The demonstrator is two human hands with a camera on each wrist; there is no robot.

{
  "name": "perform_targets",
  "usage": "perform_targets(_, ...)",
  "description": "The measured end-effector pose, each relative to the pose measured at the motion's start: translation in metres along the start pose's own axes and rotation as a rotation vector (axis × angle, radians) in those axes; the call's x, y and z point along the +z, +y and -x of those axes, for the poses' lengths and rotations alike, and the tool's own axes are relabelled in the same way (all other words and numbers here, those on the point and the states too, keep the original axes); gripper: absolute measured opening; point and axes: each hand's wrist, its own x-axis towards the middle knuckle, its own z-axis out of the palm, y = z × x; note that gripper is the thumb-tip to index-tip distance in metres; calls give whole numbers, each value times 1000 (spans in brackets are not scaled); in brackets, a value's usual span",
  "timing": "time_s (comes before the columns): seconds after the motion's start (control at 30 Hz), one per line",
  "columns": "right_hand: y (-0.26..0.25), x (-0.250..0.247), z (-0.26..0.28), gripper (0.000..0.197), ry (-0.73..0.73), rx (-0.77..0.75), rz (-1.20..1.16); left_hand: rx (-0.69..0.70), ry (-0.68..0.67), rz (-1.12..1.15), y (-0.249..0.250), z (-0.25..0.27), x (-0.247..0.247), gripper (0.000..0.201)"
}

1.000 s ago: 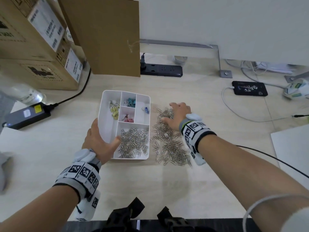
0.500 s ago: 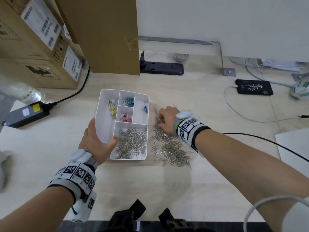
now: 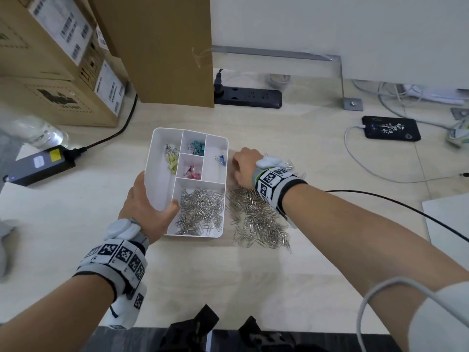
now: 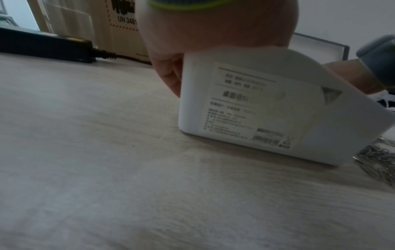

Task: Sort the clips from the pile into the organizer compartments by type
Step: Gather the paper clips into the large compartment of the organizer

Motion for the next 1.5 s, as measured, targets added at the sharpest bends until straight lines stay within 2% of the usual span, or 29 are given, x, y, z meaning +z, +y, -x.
perform_targets(0.13,-5,4,19,27,-113,-76,39,-7,1,2,2,3,-2,95)
perform_targets(0.23,1,17,37,10,-68,-124,-65,-10,3,3,3,3,-2,94)
perform_targets(0.3,9,17,41,9,-23,-114,-165,-9,-10,-3,3,2,-2,92)
perform_targets(0.37,20,10,36,7,88,-32,-203,-15,-16,-10,4,1,-2,90)
perform_targets(0.43,37,6,25,27,189,96,-192,-20,-15,-15,4,1,-2,90)
perform_targets(0.5,54,5,14,40,166,237,-170,-17,-13,-22,3,1,-3,93)
perform_targets(0.57,66,6,8,42,121,353,-151,-14,-15,-21,4,1,-3,95)
perform_targets(0.63,69,7,5,39,113,384,-152,-17,-6,-12,5,1,-3,94)
perform_targets(0.8,48,12,15,16,129,240,-263,-21,-13,-3,3,1,-4,92)
perform_targets(0.93,35,19,31,18,60,76,-246,-28,-4,-10,7,2,-2,94)
perform_targets(1.0,38,16,32,16,110,90,-255,-17,-4,-6,6,2,-2,93)
perform_targets(1.1,51,7,25,20,210,221,-239,-12,-2,0,4,0,-2,92)
perform_targets(1.2,58,6,24,21,126,326,-173,-12,-1,-4,5,1,-2,91)
perform_targets(1.33,44,23,38,15,108,217,-206,-18,-6,-7,6,2,-4,90)
perform_targets(1.43,35,32,53,20,115,124,-283,-13,-12,0,6,2,-4,87)
perform_targets(1.5,39,32,58,22,146,141,-335,-14,-19,-1,5,2,-5,89)
